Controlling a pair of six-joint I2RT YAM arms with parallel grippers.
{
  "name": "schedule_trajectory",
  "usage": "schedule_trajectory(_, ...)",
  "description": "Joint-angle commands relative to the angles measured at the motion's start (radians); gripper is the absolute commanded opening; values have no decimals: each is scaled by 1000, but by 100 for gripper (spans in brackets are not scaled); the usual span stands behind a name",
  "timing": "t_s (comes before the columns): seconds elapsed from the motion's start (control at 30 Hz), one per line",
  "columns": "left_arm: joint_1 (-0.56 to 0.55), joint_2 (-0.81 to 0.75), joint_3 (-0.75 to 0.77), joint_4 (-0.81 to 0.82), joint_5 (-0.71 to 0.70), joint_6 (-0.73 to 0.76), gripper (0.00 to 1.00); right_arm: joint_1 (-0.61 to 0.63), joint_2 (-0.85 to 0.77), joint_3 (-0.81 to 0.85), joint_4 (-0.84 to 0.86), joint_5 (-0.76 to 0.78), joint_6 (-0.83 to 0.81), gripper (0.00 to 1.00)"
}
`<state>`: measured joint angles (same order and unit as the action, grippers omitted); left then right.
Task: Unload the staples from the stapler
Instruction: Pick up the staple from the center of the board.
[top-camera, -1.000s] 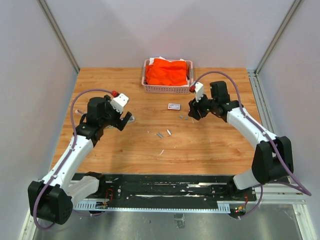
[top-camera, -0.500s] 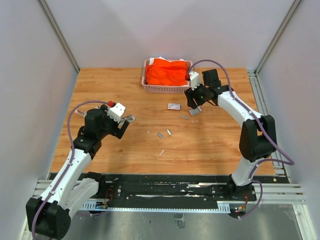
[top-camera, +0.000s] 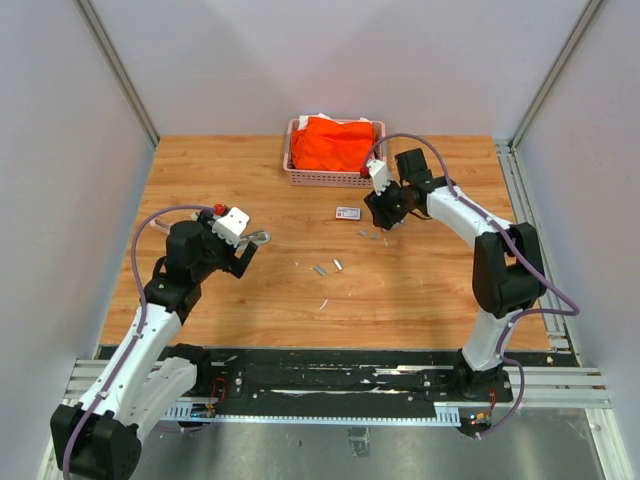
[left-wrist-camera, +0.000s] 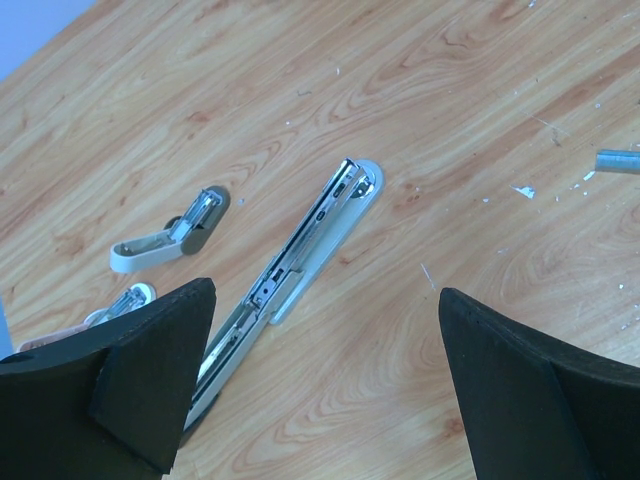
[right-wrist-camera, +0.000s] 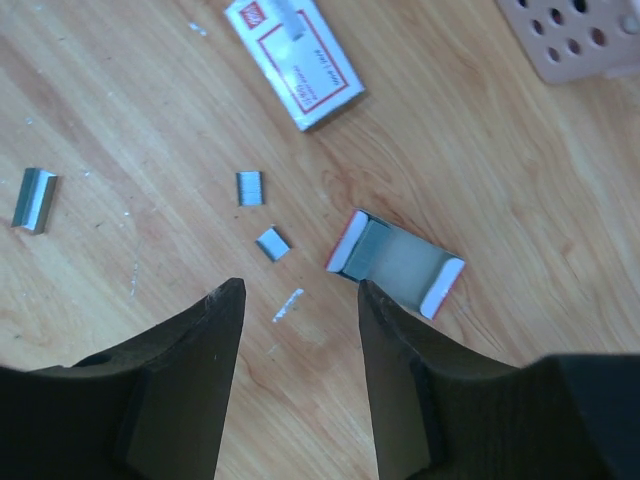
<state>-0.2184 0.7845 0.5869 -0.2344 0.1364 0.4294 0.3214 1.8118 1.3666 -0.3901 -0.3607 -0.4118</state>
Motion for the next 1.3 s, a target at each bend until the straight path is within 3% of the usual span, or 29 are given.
schedule_trajectory(0.0,-2,4,-5,27,19,8,98,35,-8,-17,0,-73,-104,49)
schedule_trajectory(0.2,-3,9,-9,29,28,12,98,48,79,105,-103,-87,-197,40)
schedule_trajectory(0.37,-2,10,-21,32,29,19,98,52,120,155,-121,-91,-241,39)
schedule_trajectory(0.93,-2,4,-30,47,9,22,98,215,20,2,-26,9,196,40)
schedule_trajectory(1.27,-2,-4,-37,55,-5,27,98,266,55,-19,10,46,274,40)
